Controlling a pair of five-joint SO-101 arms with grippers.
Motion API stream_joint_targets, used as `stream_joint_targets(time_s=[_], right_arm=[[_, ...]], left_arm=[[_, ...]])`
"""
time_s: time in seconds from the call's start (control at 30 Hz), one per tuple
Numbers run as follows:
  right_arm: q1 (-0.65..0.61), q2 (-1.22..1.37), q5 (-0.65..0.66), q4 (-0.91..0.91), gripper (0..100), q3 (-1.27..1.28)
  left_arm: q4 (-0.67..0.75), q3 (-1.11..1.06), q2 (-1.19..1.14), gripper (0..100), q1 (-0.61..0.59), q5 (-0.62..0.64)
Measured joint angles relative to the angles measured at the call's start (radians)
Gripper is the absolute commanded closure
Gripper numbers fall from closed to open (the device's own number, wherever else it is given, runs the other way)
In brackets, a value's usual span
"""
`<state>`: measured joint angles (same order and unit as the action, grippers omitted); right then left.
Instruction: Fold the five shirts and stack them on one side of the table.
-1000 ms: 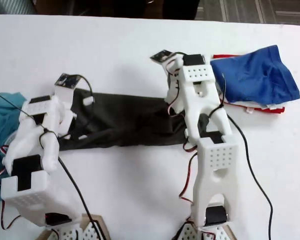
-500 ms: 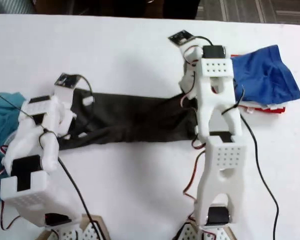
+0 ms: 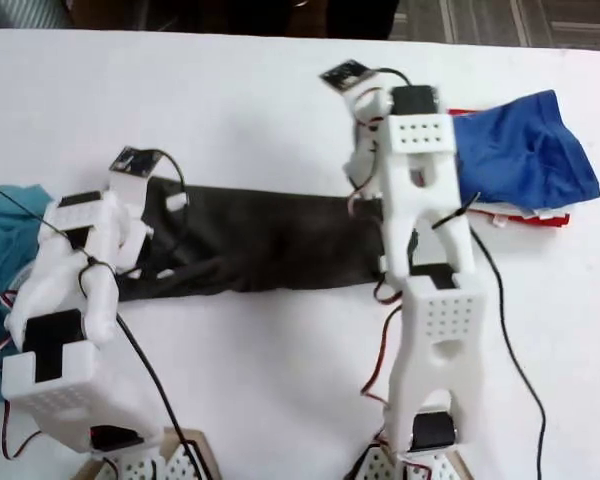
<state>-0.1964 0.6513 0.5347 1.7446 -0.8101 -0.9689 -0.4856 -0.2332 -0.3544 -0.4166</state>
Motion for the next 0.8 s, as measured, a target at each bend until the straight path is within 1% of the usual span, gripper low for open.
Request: stream_joint_targets(time_s=[0.1, 0.2, 0.33, 0.53, 0.67, 0.8], right_arm=[[-0.072, -0.072, -0.018, 0.002, 97.8, 0.068], [-0.149, -0.089, -0.025, -0.002, 97.8, 0.143], [-0.221, -0.089, -0.028, -0.087, 97.8, 0.259], [-0.279, -0.089, -0.072, -0.284, 97.8, 0.459], [-0.276, -0.091, -0.072, -0.416, 97.8, 0.568], [-0.279, -0.097, -0.072, -0.451, 97.8, 0.574]], left_arm=[[0.000, 0.000, 0.000, 97, 0.000, 0.000], [0.000, 0.000, 0.000, 97, 0.000, 0.000], [0.000, 0.000, 0.000, 97, 0.000, 0.000], [0.000, 0.000, 0.000, 97, 0.000, 0.000], [0.000, 0.000, 0.000, 97, 0.000, 0.000], [0.000, 0.000, 0.000, 97, 0.000, 0.000]])
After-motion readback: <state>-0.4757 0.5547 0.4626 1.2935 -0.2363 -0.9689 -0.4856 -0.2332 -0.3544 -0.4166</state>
